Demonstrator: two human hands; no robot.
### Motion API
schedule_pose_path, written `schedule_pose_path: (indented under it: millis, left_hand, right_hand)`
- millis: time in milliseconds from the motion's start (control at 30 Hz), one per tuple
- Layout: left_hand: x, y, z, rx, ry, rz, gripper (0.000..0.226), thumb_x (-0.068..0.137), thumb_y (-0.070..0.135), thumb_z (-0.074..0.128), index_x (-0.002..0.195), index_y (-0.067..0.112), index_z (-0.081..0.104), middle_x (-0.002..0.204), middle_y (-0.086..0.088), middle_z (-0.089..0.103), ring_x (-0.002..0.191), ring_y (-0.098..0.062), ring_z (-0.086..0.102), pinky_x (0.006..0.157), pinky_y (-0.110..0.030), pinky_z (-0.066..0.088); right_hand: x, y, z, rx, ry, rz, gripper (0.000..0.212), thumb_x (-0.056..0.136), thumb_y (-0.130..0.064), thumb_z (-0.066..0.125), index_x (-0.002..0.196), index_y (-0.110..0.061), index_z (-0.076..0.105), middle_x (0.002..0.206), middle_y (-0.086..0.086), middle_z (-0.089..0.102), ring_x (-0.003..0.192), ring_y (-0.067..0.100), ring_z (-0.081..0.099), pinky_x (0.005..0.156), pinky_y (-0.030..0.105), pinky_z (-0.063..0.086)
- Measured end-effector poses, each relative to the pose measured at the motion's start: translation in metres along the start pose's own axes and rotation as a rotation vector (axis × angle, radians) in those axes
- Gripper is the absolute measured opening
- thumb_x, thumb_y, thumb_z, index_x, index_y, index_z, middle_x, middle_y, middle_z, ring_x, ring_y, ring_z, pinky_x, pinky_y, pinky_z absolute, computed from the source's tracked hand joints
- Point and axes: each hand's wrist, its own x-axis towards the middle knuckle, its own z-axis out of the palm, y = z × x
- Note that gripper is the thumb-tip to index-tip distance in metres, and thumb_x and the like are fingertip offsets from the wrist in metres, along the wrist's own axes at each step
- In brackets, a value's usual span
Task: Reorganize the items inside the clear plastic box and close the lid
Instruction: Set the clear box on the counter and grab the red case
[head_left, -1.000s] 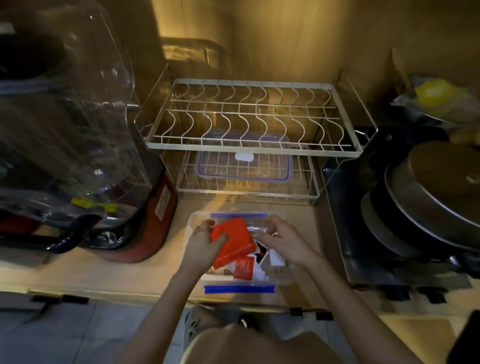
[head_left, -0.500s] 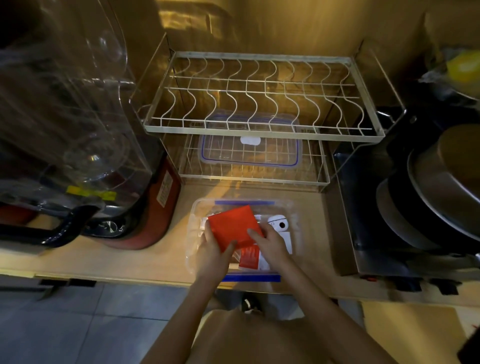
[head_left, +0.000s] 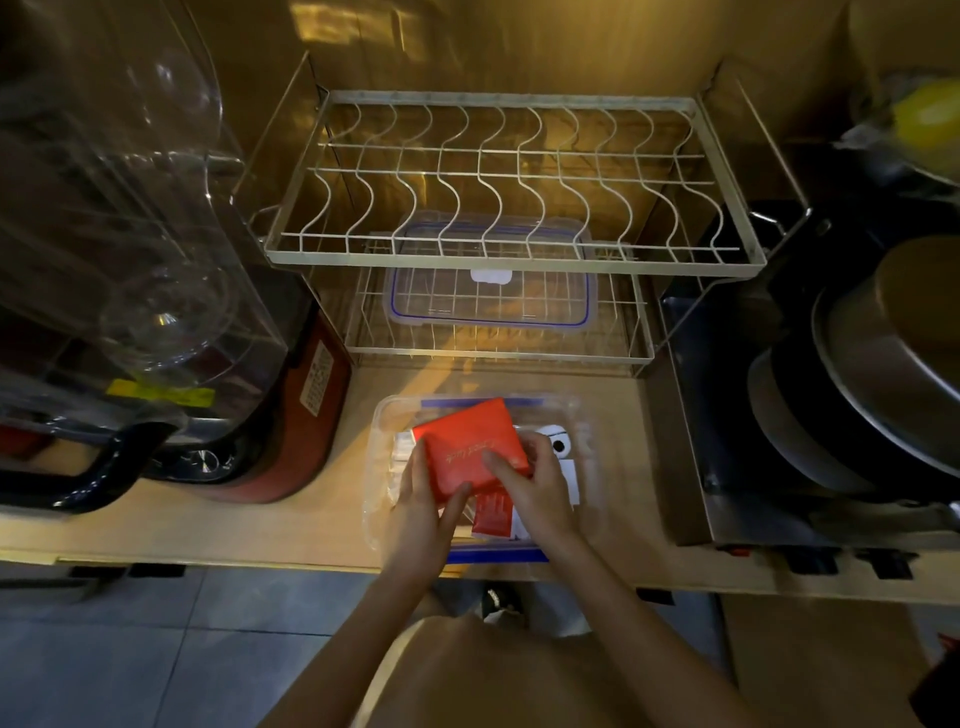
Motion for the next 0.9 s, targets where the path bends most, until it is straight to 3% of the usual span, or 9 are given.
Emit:
schedule_pose_path:
  millis: [233,333,400,467,533,600,667,767,900]
  left_hand:
    - [-0.004,0.001,0.006,-0.085,0.036,0.049,0.073,0.086,0.046,0.049,0.145,0.028,0.009,0.144,-0.009,0.039,0.118,-0.024,0.054,0.090,-0.037,0.054]
    - [-0.009,0.008,0.007,-0.227,0.043,0.105,0.069,0.085,0.055,0.047,0.141,0.038,0.011,0.142,0.000,0.042,0.116,-0.015,0.055,0.088,-0.031,0.054]
    - [-0.014,0.016,0.010,-0.223,0.029,0.157,0.068,0.084,0.053,0.047,0.139,0.041,0.010,0.140,0.012,0.037,0.118,-0.005,0.047,0.088,-0.023,0.047]
    - [-0.017,0.024,0.016,-0.108,0.028,0.243,0.066,0.083,0.050,0.051,0.137,0.039,0.014,0.135,0.014,0.037,0.118,-0.005,0.044,0.090,-0.025,0.042]
    - [-0.016,0.029,0.026,0.082,-0.035,0.299,0.071,0.080,0.050,0.056,0.138,0.026,0.024,0.134,0.003,0.045,0.119,-0.014,0.046,0.096,-0.031,0.042]
    - [-0.014,0.032,0.035,0.378,-0.178,0.304,0.072,0.078,0.055,0.056,0.136,0.020,0.032,0.135,-0.003,0.047,0.123,-0.020,0.044,0.099,-0.033,0.037]
    - [-0.014,0.031,0.040,0.541,-0.281,0.312,0.058,0.079,0.060,0.051,0.126,0.026,0.046,0.126,-0.001,0.057,0.116,-0.021,0.050,0.091,-0.031,0.040]
    - [-0.013,0.028,0.040,0.605,-0.336,0.327,0.046,0.082,0.064,0.042,0.103,0.029,0.063,0.100,0.000,0.070,0.095,-0.019,0.062,0.070,-0.028,0.041]
    - [-0.007,0.016,0.037,0.630,-0.292,0.348,0.055,0.080,0.072,0.035,0.095,0.030,0.066,0.087,0.001,0.071,0.083,-0.015,0.065,0.068,-0.028,0.048]
  right_hand:
    - [-0.001,-0.006,-0.008,0.284,-0.004,0.078,0.034,0.083,-0.018,0.068,0.107,-0.028,0.047,0.114,0.004,0.055,0.102,0.019,0.060,0.080,0.035,0.058]
    - [-0.003,-0.018,-0.021,0.371,0.053,0.102,0.043,0.080,-0.016,0.071,0.116,-0.019,0.048,0.114,0.006,0.056,0.103,0.025,0.061,0.078,0.039,0.059]
    - [-0.003,-0.028,-0.035,0.384,0.099,0.100,0.049,0.077,-0.017,0.073,0.120,-0.019,0.049,0.110,-0.002,0.056,0.100,0.022,0.062,0.076,0.033,0.058]
    - [0.000,-0.038,-0.049,0.419,0.135,0.096,0.053,0.074,-0.013,0.075,0.120,-0.018,0.049,0.110,-0.001,0.059,0.099,0.021,0.063,0.079,0.033,0.057]
    - [0.003,-0.047,-0.062,0.495,0.186,0.094,0.058,0.072,-0.006,0.075,0.123,-0.009,0.047,0.112,0.007,0.063,0.097,0.022,0.064,0.083,0.038,0.056]
    - [0.006,-0.057,-0.073,0.577,0.227,0.084,0.049,0.074,0.002,0.071,0.119,-0.001,0.049,0.103,0.009,0.066,0.083,0.015,0.067,0.072,0.028,0.057]
    - [0.008,-0.063,-0.084,0.573,0.252,0.079,0.038,0.077,0.002,0.068,0.112,-0.002,0.054,0.092,0.006,0.066,0.073,0.011,0.066,0.062,0.021,0.054]
    - [0.010,-0.065,-0.100,0.530,0.281,0.087,0.046,0.078,-0.011,0.071,0.122,-0.004,0.055,0.096,0.007,0.067,0.079,0.016,0.064,0.067,0.028,0.053]
    - [0.013,-0.064,-0.112,0.485,0.354,0.093,0.044,0.082,-0.024,0.068,0.123,-0.012,0.056,0.100,0.009,0.067,0.078,0.018,0.065,0.070,0.033,0.054]
